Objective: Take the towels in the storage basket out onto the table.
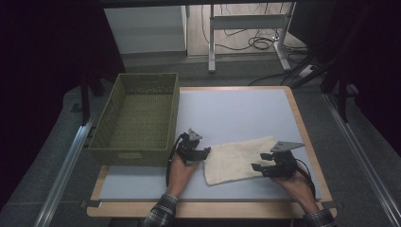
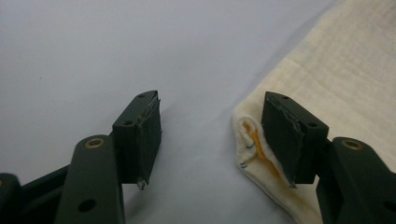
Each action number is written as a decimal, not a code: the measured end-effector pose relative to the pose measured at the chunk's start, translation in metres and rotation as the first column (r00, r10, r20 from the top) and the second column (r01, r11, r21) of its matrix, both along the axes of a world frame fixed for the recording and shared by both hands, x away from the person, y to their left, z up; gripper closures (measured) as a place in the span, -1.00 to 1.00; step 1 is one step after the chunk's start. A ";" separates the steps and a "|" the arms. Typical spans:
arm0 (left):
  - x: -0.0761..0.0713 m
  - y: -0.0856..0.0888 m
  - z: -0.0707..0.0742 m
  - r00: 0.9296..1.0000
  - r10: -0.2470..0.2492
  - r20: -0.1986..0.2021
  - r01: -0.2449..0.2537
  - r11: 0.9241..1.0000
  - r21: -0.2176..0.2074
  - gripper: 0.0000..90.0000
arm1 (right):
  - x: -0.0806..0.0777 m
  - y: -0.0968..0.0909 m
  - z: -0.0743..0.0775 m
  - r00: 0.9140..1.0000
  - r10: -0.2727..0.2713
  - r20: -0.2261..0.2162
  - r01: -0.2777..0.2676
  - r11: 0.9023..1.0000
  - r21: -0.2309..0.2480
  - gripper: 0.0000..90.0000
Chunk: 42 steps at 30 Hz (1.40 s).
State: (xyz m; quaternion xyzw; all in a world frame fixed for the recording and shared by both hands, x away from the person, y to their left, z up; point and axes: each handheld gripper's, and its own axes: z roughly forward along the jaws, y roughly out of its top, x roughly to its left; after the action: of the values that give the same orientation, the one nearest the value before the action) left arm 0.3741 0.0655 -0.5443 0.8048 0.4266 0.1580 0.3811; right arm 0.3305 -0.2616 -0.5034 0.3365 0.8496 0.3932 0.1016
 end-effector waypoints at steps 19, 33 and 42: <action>0.000 0.000 0.000 1.000 -0.001 -0.003 0.001 1.000 0.006 -0.15 | -0.023 0.087 -0.012 0.977 0.211 -0.029 -0.211 0.978 -0.004 0.08; 0.000 0.001 0.000 1.000 -0.002 -0.002 0.002 1.000 0.004 -0.14 | -0.036 0.154 -0.024 0.947 0.318 -0.035 -0.320 0.945 -0.065 0.22; 0.000 0.001 0.000 1.000 0.001 0.002 -0.001 1.000 0.004 -0.09 | -0.036 0.153 -0.026 0.963 0.270 0.020 -0.265 0.956 -0.127 0.83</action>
State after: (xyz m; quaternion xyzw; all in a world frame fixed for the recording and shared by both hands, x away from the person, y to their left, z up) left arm 0.3738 0.0661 -0.5441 0.8052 0.4264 0.1599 0.3798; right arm 0.2945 -0.1085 -0.5294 0.2042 0.9079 0.3563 0.0837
